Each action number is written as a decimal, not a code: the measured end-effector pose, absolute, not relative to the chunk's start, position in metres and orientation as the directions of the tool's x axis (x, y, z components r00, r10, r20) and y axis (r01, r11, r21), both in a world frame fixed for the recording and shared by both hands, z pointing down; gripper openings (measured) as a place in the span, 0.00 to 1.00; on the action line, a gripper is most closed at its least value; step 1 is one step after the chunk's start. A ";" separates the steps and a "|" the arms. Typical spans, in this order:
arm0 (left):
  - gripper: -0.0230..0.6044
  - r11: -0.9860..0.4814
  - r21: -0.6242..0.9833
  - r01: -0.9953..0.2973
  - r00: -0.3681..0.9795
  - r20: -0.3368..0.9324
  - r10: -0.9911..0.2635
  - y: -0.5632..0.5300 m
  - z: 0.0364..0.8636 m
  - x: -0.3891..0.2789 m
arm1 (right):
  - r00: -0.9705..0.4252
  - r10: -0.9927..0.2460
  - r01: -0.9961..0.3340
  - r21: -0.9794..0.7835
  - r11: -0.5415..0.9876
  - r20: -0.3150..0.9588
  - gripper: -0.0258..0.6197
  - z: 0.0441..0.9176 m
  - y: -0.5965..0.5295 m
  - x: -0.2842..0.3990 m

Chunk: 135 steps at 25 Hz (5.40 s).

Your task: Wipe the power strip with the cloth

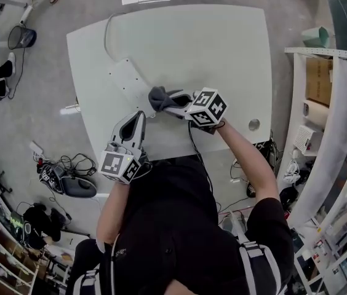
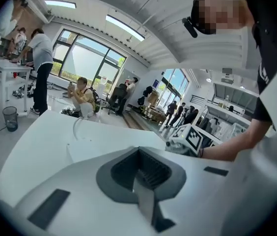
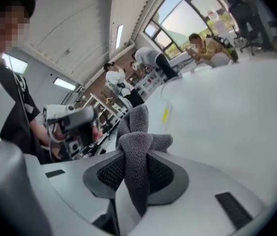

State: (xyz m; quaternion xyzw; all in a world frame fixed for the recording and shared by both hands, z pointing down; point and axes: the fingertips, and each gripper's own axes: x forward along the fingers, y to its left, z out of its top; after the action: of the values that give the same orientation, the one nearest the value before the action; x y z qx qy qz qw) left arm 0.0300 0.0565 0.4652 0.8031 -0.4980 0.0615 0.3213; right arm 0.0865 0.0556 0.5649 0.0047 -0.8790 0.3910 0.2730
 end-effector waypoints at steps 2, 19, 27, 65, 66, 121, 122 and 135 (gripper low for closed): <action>0.11 -0.275 0.456 -0.846 0.480 0.430 -0.765 0.062 0.467 0.023 | -0.856 0.100 -0.255 -0.582 0.772 0.508 0.23 0.547 0.005 0.059; 0.11 -0.195 0.469 -0.861 0.428 0.465 -0.775 0.112 0.468 -0.025 | -0.632 0.248 -0.190 -0.457 0.869 0.734 0.23 0.580 0.051 -0.031; 0.11 -0.195 0.487 -0.852 0.433 0.443 -0.785 0.127 0.461 -0.040 | -0.892 0.243 -0.208 -0.825 0.526 0.380 0.23 0.526 0.012 -0.057; 0.11 -0.456 0.448 -0.769 0.625 0.375 -0.685 0.147 0.440 0.026 | -0.552 -0.170 -0.435 -0.107 0.894 0.816 0.23 0.558 0.034 0.053; 0.11 -0.447 0.449 -0.773 0.619 0.385 -0.684 0.148 0.442 0.024 | -0.583 -0.174 -0.390 -0.086 0.917 0.794 0.23 0.550 0.018 0.020; 0.11 -0.522 0.360 -0.773 0.634 0.422 -0.648 0.145 0.426 0.019 | -0.542 -0.207 -0.545 -0.153 0.824 0.815 0.23 0.582 0.130 0.036; 0.11 -0.526 0.361 -0.770 0.638 0.417 -0.648 0.145 0.426 0.020 | -0.523 -0.243 -0.564 -0.118 0.818 0.817 0.23 0.577 0.122 0.048; 0.11 -0.596 0.363 -0.716 0.698 0.356 -0.621 0.153 0.407 0.054 | -0.380 -0.336 -0.560 0.075 0.825 0.862 0.35 0.589 0.103 0.138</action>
State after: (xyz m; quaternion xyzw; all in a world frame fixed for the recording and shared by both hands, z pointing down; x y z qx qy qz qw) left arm 0.0538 0.1530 0.4070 0.8881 -0.3766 0.0966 0.2454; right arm 0.1382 0.1028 0.5890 0.2723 -0.8226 0.1154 0.4856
